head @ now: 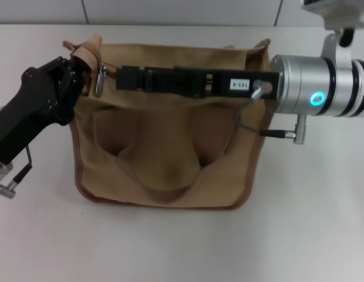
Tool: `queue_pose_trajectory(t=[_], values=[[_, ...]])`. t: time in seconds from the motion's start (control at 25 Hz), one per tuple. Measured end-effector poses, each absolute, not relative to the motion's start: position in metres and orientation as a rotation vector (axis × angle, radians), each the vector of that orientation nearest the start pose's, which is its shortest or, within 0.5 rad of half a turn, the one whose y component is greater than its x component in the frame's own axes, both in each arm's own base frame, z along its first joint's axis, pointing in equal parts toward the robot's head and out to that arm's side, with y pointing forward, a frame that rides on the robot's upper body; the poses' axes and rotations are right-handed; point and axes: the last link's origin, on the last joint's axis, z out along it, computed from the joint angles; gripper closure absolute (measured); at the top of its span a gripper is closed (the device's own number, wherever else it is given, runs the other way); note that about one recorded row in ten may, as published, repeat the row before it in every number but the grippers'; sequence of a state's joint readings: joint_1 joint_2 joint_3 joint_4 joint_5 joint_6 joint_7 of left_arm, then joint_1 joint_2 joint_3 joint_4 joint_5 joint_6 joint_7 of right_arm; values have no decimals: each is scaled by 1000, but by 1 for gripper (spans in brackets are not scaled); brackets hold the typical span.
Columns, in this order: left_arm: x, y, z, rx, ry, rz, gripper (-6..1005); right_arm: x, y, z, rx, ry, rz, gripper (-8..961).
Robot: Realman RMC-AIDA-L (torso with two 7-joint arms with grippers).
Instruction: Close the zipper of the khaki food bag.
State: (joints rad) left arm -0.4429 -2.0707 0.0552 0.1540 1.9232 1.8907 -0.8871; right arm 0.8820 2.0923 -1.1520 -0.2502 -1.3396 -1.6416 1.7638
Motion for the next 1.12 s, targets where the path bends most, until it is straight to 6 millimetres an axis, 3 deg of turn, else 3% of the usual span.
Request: queue_pose_trajectory(t=[0.08, 0.12, 0.16, 0.32, 0.44, 0.6, 0.72, 0.92, 1.08, 1.12], values=[[-271, 270, 11, -2080, -477, -1500, 982, 110, 343, -59, -2938, 1400, 1396, 128], [-270, 271, 11, -2081, -476, -1500, 982, 112, 345, -54, -2851, 1597, 1457, 128], [-270, 271, 11, -2080, -474, -1501, 983, 112, 345, -54, -2851, 1597, 1457, 128], [-268, 272, 12, -2078, -464, -1509, 983, 124, 350, -38, -2516, 2081, 1657, 128], [-267, 273, 12, -2080, -461, -1515, 983, 124, 351, -39, -2470, 2201, 1627, 128], [-265, 274, 11, -2076, -462, -1528, 983, 121, 351, -53, -2497, 2270, 1462, 127], [-264, 274, 11, -2075, -456, -1531, 983, 119, 351, -65, -2571, 2148, 1370, 127], [-264, 274, 11, -2072, -453, -1528, 982, 112, 348, -60, -2701, 1915, 1444, 128], [-265, 273, 11, -2069, -449, -1524, 982, 116, 339, -42, -2806, 1528, 1607, 128], [-265, 273, 11, -2067, -446, -1522, 982, 124, 336, -34, -2813, 1257, 1651, 128]])
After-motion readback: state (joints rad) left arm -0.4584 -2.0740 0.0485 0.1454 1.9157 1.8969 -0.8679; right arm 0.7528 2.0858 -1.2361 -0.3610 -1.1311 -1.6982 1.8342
